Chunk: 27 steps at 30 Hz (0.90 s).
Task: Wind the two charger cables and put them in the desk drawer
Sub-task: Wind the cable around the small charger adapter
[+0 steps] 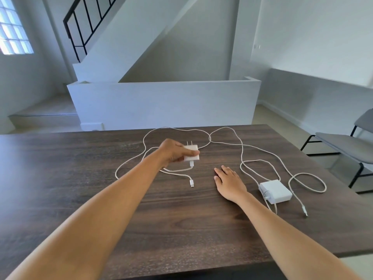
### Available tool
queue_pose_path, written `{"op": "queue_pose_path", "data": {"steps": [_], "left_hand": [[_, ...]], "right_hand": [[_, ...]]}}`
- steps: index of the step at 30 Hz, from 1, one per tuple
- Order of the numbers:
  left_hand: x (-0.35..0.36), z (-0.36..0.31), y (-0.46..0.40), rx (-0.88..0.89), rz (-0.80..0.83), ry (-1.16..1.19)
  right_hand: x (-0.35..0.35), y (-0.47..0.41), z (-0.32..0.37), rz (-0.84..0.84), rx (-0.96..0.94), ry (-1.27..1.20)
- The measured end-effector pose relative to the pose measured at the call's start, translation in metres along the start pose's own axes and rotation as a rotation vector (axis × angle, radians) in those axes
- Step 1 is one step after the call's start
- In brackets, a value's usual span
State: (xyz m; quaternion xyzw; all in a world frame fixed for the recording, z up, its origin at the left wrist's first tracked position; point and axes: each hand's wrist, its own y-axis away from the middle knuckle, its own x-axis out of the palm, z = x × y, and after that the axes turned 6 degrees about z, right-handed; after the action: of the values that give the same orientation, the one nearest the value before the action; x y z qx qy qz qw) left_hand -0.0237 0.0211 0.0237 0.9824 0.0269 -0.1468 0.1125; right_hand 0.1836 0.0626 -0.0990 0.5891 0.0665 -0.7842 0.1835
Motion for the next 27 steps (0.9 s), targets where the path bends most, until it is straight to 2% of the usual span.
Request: {"op": "queue_pose_path", "data": {"steps": [3,5,8,10,12,14,18,20,23,27], "left_hand": [[-0.016,-0.020,0.005,0.118,-0.019,0.161],[-0.025,-0.037,0.011,0.180,0.027,0.245],[-0.040,-0.059,0.017,0.221,0.090,0.324],[-0.046,-0.069,0.018,0.227,0.061,0.394],[-0.050,-0.076,0.016,0.218,0.006,0.478],[-0.052,-0.079,0.013,0.195,-0.052,0.544],[-0.056,-0.077,0.007,0.146,-0.143,0.586],[-0.060,-0.074,0.006,0.128,-0.172,0.604],[-0.068,-0.071,0.006,0.131,-0.210,0.641],[-0.083,-0.066,0.006,0.123,-0.277,0.646]], "right_hand": [[-0.001,0.001,0.000,0.016,0.012,-0.031],[-0.004,0.000,0.001,-0.007,0.020,-0.123],[-0.015,0.002,0.015,-0.147,0.027,-0.457],[-0.027,0.007,0.034,-0.255,0.040,-0.738],[-0.043,0.012,0.060,-0.257,0.013,-1.005],[-0.059,0.015,0.086,-0.179,-0.061,-1.149],[-0.070,0.014,0.129,0.082,-0.311,-1.216],[-0.071,0.016,0.145,0.185,-0.382,-1.147],[-0.066,0.014,0.150,0.211,-0.421,-1.033],[-0.057,0.010,0.138,0.158,-0.411,-0.978]]}}
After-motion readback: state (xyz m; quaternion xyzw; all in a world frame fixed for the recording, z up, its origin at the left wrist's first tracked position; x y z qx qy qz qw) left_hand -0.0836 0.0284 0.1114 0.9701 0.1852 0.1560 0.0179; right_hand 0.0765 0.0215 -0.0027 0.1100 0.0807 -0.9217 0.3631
